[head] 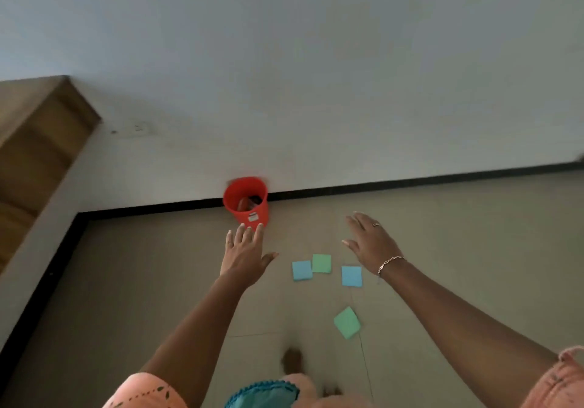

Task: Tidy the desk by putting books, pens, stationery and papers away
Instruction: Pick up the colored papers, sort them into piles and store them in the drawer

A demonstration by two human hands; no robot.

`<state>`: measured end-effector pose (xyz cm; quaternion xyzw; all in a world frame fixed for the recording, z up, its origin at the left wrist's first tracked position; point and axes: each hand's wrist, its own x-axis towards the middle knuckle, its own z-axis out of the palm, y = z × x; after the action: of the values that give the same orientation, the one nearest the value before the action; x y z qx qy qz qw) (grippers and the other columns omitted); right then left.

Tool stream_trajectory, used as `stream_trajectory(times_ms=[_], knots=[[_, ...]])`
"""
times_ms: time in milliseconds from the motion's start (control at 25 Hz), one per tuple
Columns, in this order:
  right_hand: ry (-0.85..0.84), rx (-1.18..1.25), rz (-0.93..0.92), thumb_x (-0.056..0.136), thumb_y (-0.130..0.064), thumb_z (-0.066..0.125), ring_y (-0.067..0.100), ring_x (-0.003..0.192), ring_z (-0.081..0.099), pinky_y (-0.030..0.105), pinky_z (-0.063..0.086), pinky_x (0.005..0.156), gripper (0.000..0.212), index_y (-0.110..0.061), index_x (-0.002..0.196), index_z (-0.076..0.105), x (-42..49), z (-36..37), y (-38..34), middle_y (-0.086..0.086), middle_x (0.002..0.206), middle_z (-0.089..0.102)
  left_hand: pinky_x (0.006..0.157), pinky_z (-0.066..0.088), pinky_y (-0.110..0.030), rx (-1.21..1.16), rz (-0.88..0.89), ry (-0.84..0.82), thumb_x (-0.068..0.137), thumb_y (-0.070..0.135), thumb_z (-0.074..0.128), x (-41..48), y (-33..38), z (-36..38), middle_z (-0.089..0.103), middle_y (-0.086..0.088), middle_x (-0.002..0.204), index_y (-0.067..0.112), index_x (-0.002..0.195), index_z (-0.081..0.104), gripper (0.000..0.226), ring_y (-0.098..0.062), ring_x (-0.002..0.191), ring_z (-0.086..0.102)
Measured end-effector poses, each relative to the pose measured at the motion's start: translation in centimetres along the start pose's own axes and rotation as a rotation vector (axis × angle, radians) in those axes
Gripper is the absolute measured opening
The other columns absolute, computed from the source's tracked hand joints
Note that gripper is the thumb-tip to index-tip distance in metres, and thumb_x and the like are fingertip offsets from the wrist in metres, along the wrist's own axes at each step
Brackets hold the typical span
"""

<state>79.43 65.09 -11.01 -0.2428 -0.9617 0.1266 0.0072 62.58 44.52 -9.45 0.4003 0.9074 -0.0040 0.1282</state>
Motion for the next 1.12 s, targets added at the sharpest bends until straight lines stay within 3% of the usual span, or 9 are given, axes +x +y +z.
stream_trajectory(times_ms=[160, 400, 600, 880, 1120], knots=[[-0.029, 0.081, 0.201, 0.091, -0.021, 0.055, 0.033, 0.129, 0.041, 0.038, 0.036, 0.106, 0.048, -0.003, 0.134, 0.043, -1.6, 1.2, 5.4, 0.018, 0.138, 0.043, 0.118, 0.005, -0.045, 0.054, 0.091, -0.119, 0.095, 0.050, 0.039, 4.7, 2.6, 1.6, 0.026, -0.014, 0.152, 0.009, 0.148, 0.016, 0.071, -0.029, 0.145, 0.009], [-0.185, 0.142, 0.433, 0.092, -0.022, 0.052, 0.031, 0.122, 0.045, 0.035, 0.037, 0.100, 0.046, -0.006, 0.135, 0.043, -0.5, 5.2, 9.8, 0.014, 0.133, 0.048, 0.117, 0.009, -0.042, 0.102, 0.211, -0.265, 0.093, 0.044, 0.048, 12.9, 4.7, 5.2, 0.038, -0.013, 0.143, 0.011, 0.139, 0.033, 0.059, -0.027, 0.139, 0.024], [-0.352, 0.183, 0.582, 0.090, -0.027, 0.055, 0.025, 0.122, 0.045, 0.031, 0.039, 0.097, 0.051, -0.014, 0.137, 0.040, 2.5, 11.8, 12.0, 0.007, 0.132, 0.047, 0.114, 0.016, -0.036, 0.146, 0.250, -0.410, 0.091, 0.042, 0.052, 18.4, 3.6, 11.4, 0.040, -0.008, 0.142, 0.013, 0.142, 0.030, 0.063, -0.025, 0.135, 0.030], [-0.686, 0.215, 0.660, 0.090, -0.019, 0.054, 0.023, 0.122, 0.045, 0.027, 0.038, 0.096, 0.041, -0.015, 0.129, 0.044, 4.2, 28.5, 15.2, 0.004, 0.129, 0.046, 0.102, 0.035, -0.033, 0.060, 0.127, -0.602, 0.090, 0.040, 0.055, 26.5, 1.7, 27.0, 0.045, -0.012, 0.134, 0.008, 0.136, 0.035, 0.059, -0.027, 0.125, 0.042], [-0.744, 0.208, 0.722, 0.091, -0.012, 0.049, 0.020, 0.118, 0.048, 0.029, 0.042, 0.093, 0.034, -0.017, 0.125, 0.048, 3.5, 46.1, 19.5, 0.002, 0.125, 0.050, 0.100, 0.037, -0.037, 0.027, 0.025, -0.595, 0.087, 0.032, 0.063, 34.8, -0.7, 43.1, 0.045, -0.015, 0.133, 0.008, 0.138, 0.036, 0.062, -0.031, 0.125, 0.042]])
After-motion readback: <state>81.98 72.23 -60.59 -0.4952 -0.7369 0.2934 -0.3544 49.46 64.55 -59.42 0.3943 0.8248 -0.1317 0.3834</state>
